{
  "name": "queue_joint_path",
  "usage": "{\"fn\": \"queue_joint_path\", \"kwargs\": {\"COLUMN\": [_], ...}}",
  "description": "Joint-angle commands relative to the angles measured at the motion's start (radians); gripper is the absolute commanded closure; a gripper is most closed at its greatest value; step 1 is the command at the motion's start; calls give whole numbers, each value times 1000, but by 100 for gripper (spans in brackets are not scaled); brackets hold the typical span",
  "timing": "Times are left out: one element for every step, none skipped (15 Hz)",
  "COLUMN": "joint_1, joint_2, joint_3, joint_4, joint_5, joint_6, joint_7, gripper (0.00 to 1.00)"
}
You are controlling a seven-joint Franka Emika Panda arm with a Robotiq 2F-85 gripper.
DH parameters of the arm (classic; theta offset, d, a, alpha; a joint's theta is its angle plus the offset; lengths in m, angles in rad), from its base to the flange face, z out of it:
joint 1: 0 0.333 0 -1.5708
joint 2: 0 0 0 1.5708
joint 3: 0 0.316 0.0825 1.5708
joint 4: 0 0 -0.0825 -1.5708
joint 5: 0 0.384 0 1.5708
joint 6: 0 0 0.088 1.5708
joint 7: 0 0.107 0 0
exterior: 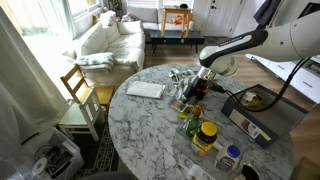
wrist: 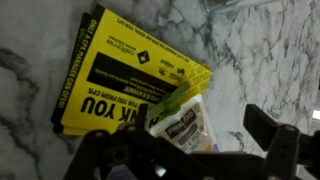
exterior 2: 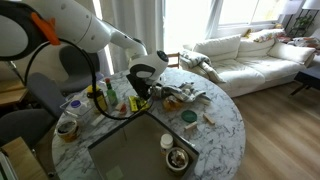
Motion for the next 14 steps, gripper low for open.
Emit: {"fn": "queue_joint_path", "kwargs": {"joint_1": [-21,-19,-19,-18,-16,-14,-12,-10,-9,-11,-11,-12,-13,-14], "joint_2": [8,14,20,24,28,32,36,40,44,48,52,56,59,61], "joint_3": [22,21,22,22,21,21,19,19,19,21,23,24,25,27], "joint_4": [-24,-20,-14,-11,-9,-7,-5,-3,-2,-1,0,0,1,0], "joint_5": [5,0,-2,-4,-8,-10,-14,-15,-15,-11,-11,-11,-12,-12], "joint_6": [34,34,36,39,39,42,44,49,56,64,74,85,93,98], "joint_7": [-26,-21,-24,-22,-17,-15,-8,-6,-4,-7,-8,-7,-6,-5], "gripper": [8,8,8,7,8,7,8,7,10,12,15,23,37,47]}}
